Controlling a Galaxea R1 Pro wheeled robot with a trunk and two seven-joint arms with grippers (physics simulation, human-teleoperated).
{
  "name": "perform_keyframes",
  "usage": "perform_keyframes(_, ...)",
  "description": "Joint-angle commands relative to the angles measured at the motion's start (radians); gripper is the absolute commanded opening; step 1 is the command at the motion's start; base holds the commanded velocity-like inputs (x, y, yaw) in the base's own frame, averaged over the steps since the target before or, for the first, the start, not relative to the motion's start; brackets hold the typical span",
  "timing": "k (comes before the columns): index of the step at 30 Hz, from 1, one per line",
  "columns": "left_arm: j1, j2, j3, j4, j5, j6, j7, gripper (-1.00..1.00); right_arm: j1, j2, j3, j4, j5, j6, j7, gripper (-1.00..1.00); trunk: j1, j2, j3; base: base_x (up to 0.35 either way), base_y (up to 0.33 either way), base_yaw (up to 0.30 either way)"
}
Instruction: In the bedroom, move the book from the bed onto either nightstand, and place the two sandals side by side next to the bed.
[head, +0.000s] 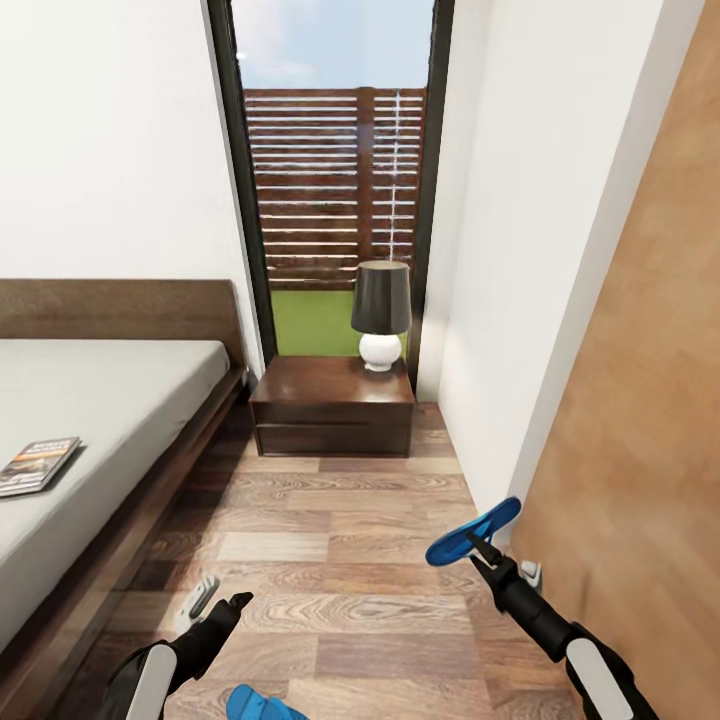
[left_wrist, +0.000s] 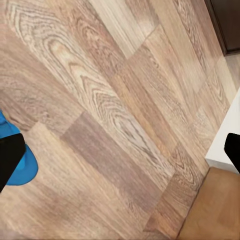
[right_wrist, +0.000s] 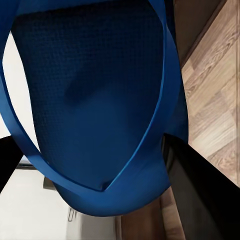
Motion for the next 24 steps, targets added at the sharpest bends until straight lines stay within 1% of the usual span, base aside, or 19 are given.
perform_keyframes(1, -0.001, -0.001, 0.005, -0.001, 0.002, 0.007, -0.003, 1.00, -0.001, 0.000, -0.002, 0.004, -0.010, 0.009, -0.001, -1.00, 0.004, -0.008, -0.004, 0.000, 0.000, 0.000)
perform_keyframes(19, -0.001, -0.001, 0.003, -0.001, 0.001, 0.006, -0.005, 1.00, -0.001, 0.000, -0.001, 0.013, -0.011, 0.008, -0.003, -1.00, 0.073, -0.134, -0.061, 0.000, 0.000, 0.000)
perform_keyframes(21, -0.001, -0.001, -0.006, -0.001, 0.001, 0.006, -0.005, 1.00, -0.001, 0.000, -0.001, 0.012, -0.011, 0.008, -0.003, -1.00, 0.080, -0.148, -0.067, 0.000, 0.000, 0.000)
perform_keyframes(24, -0.001, -0.001, -0.033, -0.001, 0.001, 0.006, -0.005, 1.00, -0.001, -0.001, 0.000, 0.012, -0.010, 0.007, -0.003, -1.00, 0.092, -0.169, -0.076, 0.000, 0.000, 0.000)
